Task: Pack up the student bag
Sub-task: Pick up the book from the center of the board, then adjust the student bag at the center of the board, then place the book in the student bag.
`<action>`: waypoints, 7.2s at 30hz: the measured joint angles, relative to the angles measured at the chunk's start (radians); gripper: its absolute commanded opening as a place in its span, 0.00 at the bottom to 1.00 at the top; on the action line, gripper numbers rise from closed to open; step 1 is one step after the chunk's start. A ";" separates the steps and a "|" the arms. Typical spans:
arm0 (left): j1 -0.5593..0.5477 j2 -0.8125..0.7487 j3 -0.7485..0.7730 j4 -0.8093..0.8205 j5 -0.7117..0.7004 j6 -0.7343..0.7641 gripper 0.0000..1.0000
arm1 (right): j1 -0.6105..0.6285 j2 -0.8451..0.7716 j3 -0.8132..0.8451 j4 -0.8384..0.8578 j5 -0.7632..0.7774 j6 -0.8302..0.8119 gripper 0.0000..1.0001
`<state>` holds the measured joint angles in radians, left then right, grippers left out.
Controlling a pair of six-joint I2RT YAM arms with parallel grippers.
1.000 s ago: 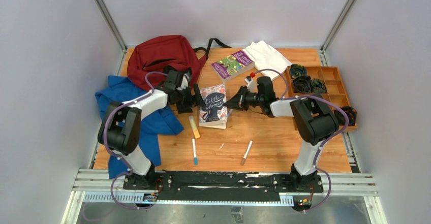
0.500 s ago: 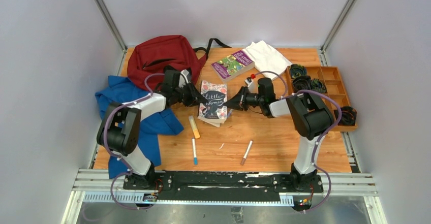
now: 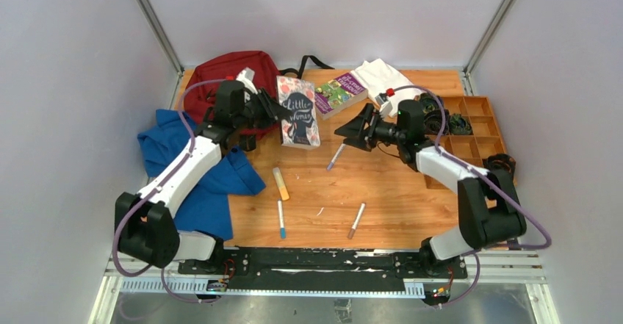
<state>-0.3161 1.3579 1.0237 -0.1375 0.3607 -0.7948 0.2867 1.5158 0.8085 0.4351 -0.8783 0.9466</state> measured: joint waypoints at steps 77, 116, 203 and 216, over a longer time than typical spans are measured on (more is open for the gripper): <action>-0.199 -0.244 -0.127 0.469 -0.457 -0.209 1.00 | 0.245 0.116 0.011 0.844 0.449 0.734 0.00; -0.099 0.409 0.556 -0.646 -0.832 1.256 0.83 | -0.182 -0.446 -0.142 -0.246 0.152 0.103 0.00; -0.433 0.330 0.167 -0.200 -0.496 0.687 0.53 | -0.265 -0.500 0.002 -0.705 0.243 -0.237 0.00; -0.432 0.384 0.432 -0.398 -0.674 0.783 0.00 | -0.252 -0.504 -0.004 -0.686 0.213 -0.228 0.00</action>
<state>-0.7483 1.7420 1.4559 -0.5354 -0.3138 -0.0116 0.0345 1.0115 0.8047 -0.2504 -0.6651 0.7189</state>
